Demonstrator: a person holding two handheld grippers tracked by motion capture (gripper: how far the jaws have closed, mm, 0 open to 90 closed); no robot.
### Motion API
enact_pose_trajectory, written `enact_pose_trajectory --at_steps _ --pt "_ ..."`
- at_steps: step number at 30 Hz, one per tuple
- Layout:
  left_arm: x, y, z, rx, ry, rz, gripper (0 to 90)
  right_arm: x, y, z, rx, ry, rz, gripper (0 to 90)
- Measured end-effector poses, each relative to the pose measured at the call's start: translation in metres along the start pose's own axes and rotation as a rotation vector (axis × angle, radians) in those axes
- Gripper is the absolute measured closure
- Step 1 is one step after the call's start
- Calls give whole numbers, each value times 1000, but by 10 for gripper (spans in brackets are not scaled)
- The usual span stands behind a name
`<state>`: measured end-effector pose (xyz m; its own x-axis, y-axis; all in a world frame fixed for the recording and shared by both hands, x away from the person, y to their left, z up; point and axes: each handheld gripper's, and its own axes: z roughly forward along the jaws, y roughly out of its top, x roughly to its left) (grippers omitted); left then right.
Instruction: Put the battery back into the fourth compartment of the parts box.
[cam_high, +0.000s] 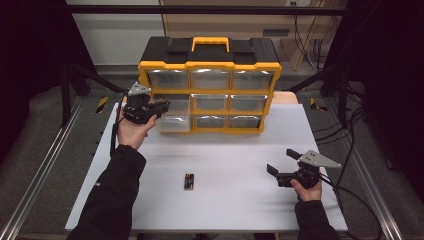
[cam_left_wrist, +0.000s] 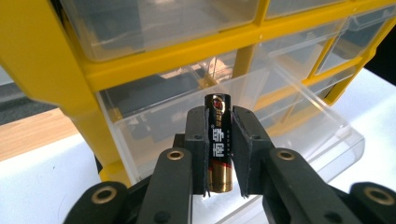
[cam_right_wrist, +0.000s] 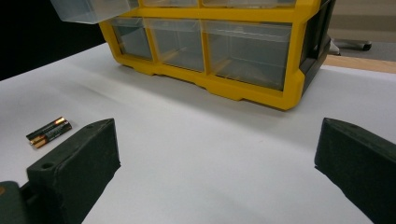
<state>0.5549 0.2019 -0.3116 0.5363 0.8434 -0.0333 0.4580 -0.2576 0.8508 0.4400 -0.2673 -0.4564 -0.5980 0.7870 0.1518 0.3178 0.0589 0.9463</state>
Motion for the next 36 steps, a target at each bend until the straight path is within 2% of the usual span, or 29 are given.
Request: enact_pose_trajectory --at_steps 4,8,11,13,16,17,18,22,26,31,32,33,36 --pt "1 -4 4 30 25 8 762 0 0 0 -1 -1 0 4" --pt "2 -6 7 38 29 10 761 0 0 0 -1 -2 -1 3" --pt "2 -7 7 28 26 15 758 0 0 0 -1 -2 -1 3" --pt "2 -7 5 4 29 22 743 0 0 0 0 -1 0 3" --pt "2 -6 2 -18 20 19 673 0 0 0 2 2 1 4" --pt "2 -6 -2 -47 14 23 635 0 0 0 1 1 1 3" --pt "2 -6 -2 -47 14 23 613 0 0 0 0 2 1 3" --pt "2 -5 -13 -101 -19 15 493 0 0 -1 -3 1 -1 3" --pt "0 -6 -20 -134 -18 19 365 0 0 -1 -6 -1 -2 3" --pt "-8 -15 -39 -202 -53 38 264 0 0 -1 -6 1 -4 3" --pt "-8 -15 -39 -202 -53 38 251 0 0 -1 -6 2 -7 3" --pt "-10 -19 -45 -227 -72 28 227 0 0 -1 -6 2 -3 3" --pt "-13 -25 -54 -253 -94 19 159 0 0 -1 -7 0 0 3"
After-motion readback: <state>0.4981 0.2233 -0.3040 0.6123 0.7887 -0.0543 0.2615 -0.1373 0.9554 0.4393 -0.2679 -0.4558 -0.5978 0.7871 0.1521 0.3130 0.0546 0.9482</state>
